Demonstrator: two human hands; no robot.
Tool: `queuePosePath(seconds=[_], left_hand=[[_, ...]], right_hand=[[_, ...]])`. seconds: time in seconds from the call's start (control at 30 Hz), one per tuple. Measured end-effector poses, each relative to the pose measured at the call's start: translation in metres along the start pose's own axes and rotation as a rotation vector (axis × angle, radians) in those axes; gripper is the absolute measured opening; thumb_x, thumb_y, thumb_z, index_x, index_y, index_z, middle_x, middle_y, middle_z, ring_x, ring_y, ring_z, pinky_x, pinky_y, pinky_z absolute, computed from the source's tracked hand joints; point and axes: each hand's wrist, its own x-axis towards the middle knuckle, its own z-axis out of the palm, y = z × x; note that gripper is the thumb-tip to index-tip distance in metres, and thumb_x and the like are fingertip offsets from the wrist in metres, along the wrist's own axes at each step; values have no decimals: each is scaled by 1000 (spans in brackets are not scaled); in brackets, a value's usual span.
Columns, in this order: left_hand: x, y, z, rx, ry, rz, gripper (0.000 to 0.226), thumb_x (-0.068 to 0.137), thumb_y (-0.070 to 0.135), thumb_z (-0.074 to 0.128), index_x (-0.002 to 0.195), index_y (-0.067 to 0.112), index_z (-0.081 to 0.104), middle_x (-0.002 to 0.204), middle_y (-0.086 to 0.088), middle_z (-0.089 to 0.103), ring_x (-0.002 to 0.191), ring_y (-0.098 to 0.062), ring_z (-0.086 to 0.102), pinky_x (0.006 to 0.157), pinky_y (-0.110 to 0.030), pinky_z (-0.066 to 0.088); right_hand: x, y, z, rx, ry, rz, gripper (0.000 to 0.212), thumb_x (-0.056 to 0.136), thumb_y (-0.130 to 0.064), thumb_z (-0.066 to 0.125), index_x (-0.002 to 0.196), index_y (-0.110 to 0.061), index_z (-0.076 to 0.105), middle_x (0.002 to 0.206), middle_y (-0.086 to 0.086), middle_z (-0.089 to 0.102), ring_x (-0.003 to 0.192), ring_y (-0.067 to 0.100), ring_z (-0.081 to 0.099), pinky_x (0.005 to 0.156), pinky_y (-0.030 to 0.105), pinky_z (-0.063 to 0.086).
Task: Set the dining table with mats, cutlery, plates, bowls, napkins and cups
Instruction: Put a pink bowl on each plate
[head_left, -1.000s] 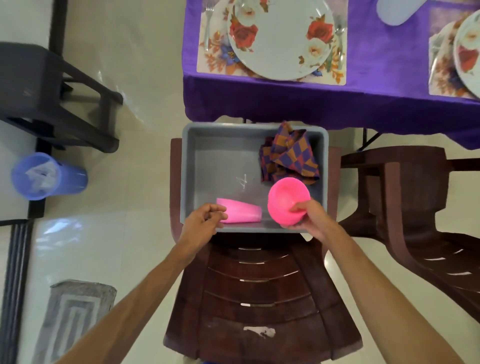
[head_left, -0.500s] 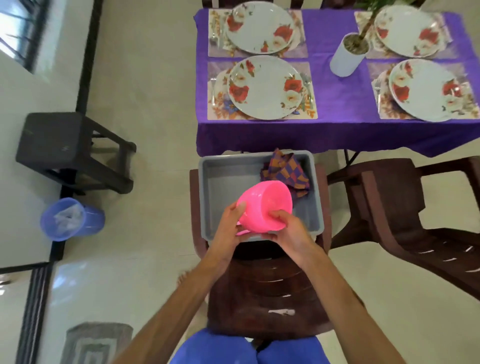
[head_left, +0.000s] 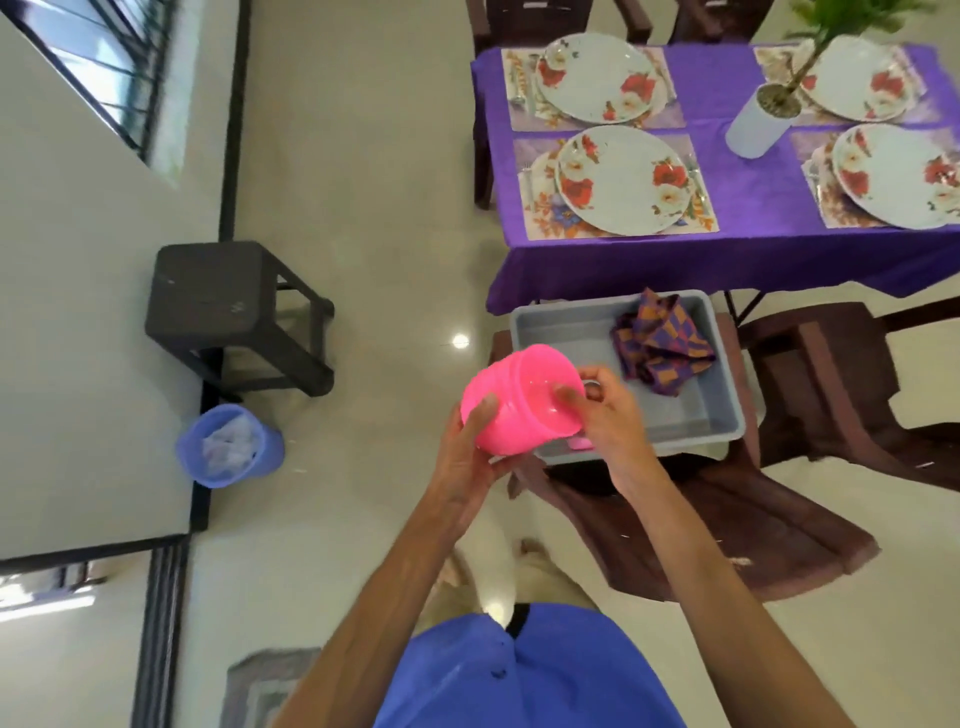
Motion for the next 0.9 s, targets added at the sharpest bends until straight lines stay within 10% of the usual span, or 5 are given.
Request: queuePosePath(seconds=[0.17, 0.47, 0.7, 0.9], left_hand=[[3, 48, -33, -152, 40, 6, 102, 46, 64, 97, 134, 27, 61, 121, -7, 76, 116, -29, 71, 89, -47, 63], [65, 125, -57, -122, 54, 0, 110, 42, 64, 99, 137, 27, 59, 131, -13, 69, 119, -33, 68, 81, -43, 64], [166, 198, -64, -36, 60, -67, 117, 35, 66, 98, 137, 27, 57, 139, -19, 62, 129, -41, 62, 78, -49, 63], [275, 281, -42, 83, 34, -92, 113, 36, 68, 96, 136, 29, 58, 140, -17, 63, 130, -42, 61, 77, -45, 62]], right_hand=[[9, -28, 36, 15, 37, -95, 14, 96, -26, 73, 92, -13, 72, 85, -1, 70, 77, 13, 63, 62, 24, 49], [60, -73, 71, 300, 157, 23, 15, 101, -13, 63, 94, -8, 77, 94, 4, 73, 69, 25, 74, 60, 42, 64], [170, -103, 86, 135, 291, 62, 13, 98, -13, 61, 102, -9, 73, 96, 12, 70, 56, 13, 64, 48, 22, 48], [273, -153, 94, 280, 395, 99, 8, 94, -7, 64, 102, -5, 64, 107, 22, 71, 74, 29, 74, 58, 32, 60]])
